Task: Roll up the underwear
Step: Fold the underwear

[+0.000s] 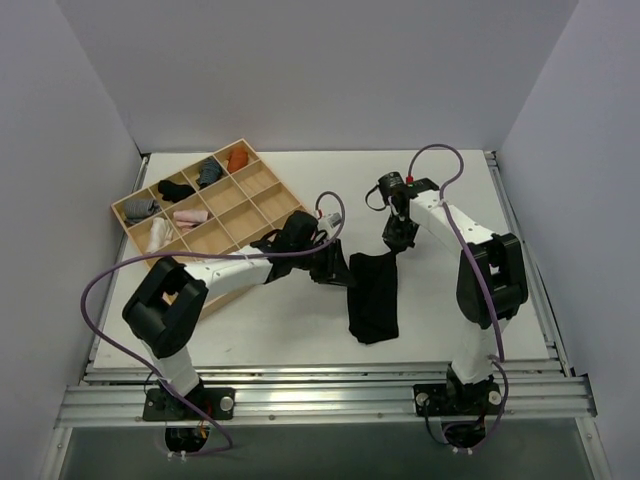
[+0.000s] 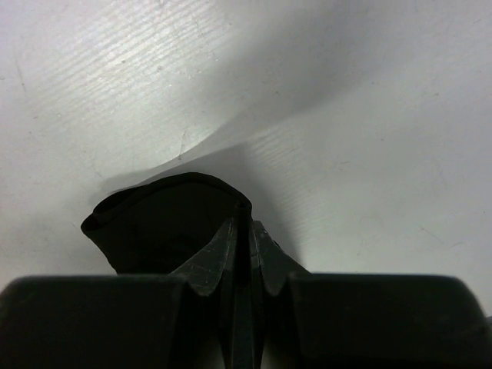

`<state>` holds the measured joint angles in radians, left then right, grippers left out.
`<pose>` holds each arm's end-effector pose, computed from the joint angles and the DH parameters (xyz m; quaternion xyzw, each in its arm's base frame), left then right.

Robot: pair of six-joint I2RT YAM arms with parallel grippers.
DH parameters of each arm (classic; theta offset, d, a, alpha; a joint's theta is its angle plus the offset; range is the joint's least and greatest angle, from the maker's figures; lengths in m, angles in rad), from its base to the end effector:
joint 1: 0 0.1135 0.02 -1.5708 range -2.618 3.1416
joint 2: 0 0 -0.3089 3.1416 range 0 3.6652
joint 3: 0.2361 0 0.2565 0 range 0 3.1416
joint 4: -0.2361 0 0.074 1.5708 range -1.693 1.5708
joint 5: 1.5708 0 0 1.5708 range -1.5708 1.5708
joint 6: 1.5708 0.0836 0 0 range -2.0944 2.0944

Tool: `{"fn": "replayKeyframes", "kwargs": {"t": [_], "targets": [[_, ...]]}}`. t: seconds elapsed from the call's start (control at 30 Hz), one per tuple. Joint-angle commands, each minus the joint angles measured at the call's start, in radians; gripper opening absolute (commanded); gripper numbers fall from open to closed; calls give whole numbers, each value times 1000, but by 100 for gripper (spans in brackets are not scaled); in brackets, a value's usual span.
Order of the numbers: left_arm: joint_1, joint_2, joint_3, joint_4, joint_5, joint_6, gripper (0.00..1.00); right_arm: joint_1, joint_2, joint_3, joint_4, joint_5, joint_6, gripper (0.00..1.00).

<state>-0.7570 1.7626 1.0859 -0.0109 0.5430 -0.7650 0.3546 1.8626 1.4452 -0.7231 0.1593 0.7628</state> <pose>0.2781 -0.3222 0.2149 0.1111 0.8714 -0.4595 0.1309 0.4045 0.1356 0.2208 0.2140 0.9502 0.0469 0.2217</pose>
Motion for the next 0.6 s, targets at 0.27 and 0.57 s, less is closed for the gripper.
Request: {"fn": "replayKeyframes", "kwargs": {"t": [0.27,0.57], "targets": [[74,150,207,-129,-114,79,29,56,30,64,1,2,-34,0],[77,277,296,-147,-161,81,29,86,72,92,48,-44,-103,0]]}}
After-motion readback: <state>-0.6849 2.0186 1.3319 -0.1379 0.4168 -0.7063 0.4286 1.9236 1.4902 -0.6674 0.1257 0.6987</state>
